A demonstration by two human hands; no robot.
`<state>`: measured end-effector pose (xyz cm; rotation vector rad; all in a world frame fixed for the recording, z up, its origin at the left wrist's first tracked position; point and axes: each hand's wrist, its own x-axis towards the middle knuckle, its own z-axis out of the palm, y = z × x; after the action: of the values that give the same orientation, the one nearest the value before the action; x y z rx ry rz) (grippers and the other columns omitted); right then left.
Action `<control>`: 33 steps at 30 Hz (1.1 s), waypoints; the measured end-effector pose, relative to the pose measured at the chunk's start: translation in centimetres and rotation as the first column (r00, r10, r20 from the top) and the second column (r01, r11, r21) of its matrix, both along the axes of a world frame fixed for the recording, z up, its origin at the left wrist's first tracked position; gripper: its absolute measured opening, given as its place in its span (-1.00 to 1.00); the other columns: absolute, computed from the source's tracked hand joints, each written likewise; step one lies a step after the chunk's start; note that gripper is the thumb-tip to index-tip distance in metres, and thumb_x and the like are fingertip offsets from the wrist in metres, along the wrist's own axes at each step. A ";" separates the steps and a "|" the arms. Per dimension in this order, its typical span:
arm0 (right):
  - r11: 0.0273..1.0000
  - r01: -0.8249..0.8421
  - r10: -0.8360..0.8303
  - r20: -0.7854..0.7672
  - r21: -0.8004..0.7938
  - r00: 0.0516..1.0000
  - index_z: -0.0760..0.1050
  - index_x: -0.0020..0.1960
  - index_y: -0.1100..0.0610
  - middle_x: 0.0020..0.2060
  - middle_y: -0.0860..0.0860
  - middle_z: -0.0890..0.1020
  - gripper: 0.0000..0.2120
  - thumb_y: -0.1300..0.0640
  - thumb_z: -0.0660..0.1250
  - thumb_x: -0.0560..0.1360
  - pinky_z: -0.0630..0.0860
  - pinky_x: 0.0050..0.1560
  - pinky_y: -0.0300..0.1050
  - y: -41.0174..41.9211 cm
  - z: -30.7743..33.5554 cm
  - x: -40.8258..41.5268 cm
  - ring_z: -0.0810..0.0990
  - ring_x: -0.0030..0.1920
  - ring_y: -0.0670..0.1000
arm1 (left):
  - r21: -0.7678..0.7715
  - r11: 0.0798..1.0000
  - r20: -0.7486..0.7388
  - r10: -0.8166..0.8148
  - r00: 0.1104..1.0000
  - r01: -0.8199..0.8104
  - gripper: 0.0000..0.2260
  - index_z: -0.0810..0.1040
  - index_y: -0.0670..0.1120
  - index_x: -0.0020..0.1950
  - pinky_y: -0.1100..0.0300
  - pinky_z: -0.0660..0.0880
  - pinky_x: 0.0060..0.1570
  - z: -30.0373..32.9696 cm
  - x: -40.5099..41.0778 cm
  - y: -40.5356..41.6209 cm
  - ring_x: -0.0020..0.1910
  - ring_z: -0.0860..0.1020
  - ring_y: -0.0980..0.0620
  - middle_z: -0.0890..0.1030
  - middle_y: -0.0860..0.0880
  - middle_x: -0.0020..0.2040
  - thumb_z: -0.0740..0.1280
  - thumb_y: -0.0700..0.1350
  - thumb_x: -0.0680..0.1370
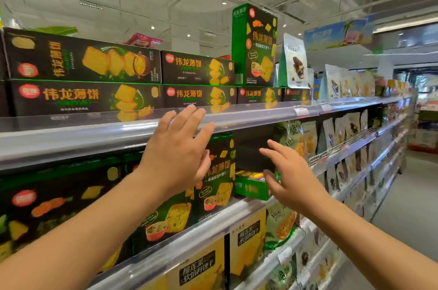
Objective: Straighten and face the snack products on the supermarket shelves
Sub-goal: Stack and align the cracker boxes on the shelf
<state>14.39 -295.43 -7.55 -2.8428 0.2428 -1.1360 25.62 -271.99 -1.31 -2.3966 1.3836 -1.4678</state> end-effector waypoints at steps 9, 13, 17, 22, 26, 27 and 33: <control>0.999 -0.043 0.044 0.108 -0.011 0.993 0.27 0.49 0.09 0.49 0.06 0.27 -0.51 0.04 0.23 0.59 0.12 0.49 -0.06 -8.4 5.7 7.5 0.18 0.49 0.01 | -0.080 0.996 -0.026 0.025 0.999 -0.027 -0.44 0.43 -0.16 0.41 -0.17 0.22 0.40 0.8 3.3 -11.5 0.44 0.33 -0.20 0.41 -0.20 0.43 0.28 0.08 0.47; 0.997 -0.053 0.061 0.126 -0.063 0.990 0.36 0.44 0.09 0.48 0.09 0.28 -0.53 -0.06 0.14 0.59 0.13 0.44 -0.04 -10.3 5.8 9.9 0.21 0.48 0.06 | -0.097 0.990 -0.007 0.105 0.994 -0.105 -0.57 0.60 -0.16 0.17 -0.13 0.30 0.25 0.7 4.0 -13.2 0.21 0.48 -0.20 0.56 -0.18 0.23 0.23 0.08 0.46; 0.989 -0.132 0.140 0.172 -0.061 0.975 0.44 0.38 0.07 0.44 0.08 0.34 -0.56 -0.06 0.16 0.56 0.24 0.38 0.00 -11.7 5.4 10.4 0.32 0.41 0.06 | -0.173 0.982 0.036 0.088 0.996 -0.080 -0.73 0.57 -0.12 -0.21 -0.06 0.35 -0.03 1.8 4.0 -14.4 -0.11 0.48 -0.18 0.55 -0.13 -0.11 0.22 0.05 0.46; 0.965 -0.205 0.236 0.192 -0.165 0.953 0.45 0.37 0.08 0.40 0.12 0.39 -0.57 -0.04 0.20 0.55 0.28 0.29 -0.02 -13.6 4.8 10.6 0.37 0.35 0.11 | -0.251 0.960 0.101 0.154 0.983 -0.125 -0.78 0.51 -0.11 -0.23 -0.06 0.34 -0.08 1.4 4.3 -15.1 -0.13 0.47 -0.19 0.53 -0.13 -0.11 0.24 0.02 0.47; 0.935 -0.262 0.314 0.216 -0.237 0.925 0.46 0.38 0.13 0.38 0.18 0.41 -0.53 -0.05 0.18 0.53 0.36 0.26 0.17 -15.0 4.2 11.3 0.42 0.32 0.22 | -0.335 0.930 0.133 0.207 0.969 -0.152 -0.74 0.54 -0.14 -0.25 -0.05 0.29 -0.12 1.5 4.5 -16.1 -0.17 0.44 -0.18 0.50 -0.13 -0.17 0.21 0.01 0.49; 0.927 -0.280 0.337 0.228 -0.250 0.913 0.46 0.37 0.13 0.38 0.19 0.42 -0.53 -0.04 0.19 0.53 0.37 0.25 0.18 -15.3 4.1 11.5 0.42 0.31 0.23 | -0.360 0.921 0.137 0.214 0.967 -0.153 -0.74 0.55 -0.15 -0.26 -0.05 0.29 -0.13 1.5 4.5 -16.4 -0.18 0.44 -0.17 0.49 -0.13 -0.18 0.22 0.00 0.49; 0.743 -0.518 0.626 0.166 -0.424 0.762 0.42 0.38 0.16 0.46 0.19 0.31 -0.53 0.00 0.28 0.52 0.22 0.41 0.13 -17.6 0.1 11.4 0.25 0.47 0.19 | -0.441 0.888 0.183 0.231 0.956 -0.130 -0.77 0.53 -0.15 -0.32 -0.05 0.33 -0.12 0.6 4.6 -17.0 -0.19 0.47 -0.17 0.54 -0.13 -0.19 0.29 -0.05 0.48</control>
<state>25.80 -313.08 -7.48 -2.6110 -0.9030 -1.5241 30.22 -288.94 -0.74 -2.3839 0.8281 -2.0881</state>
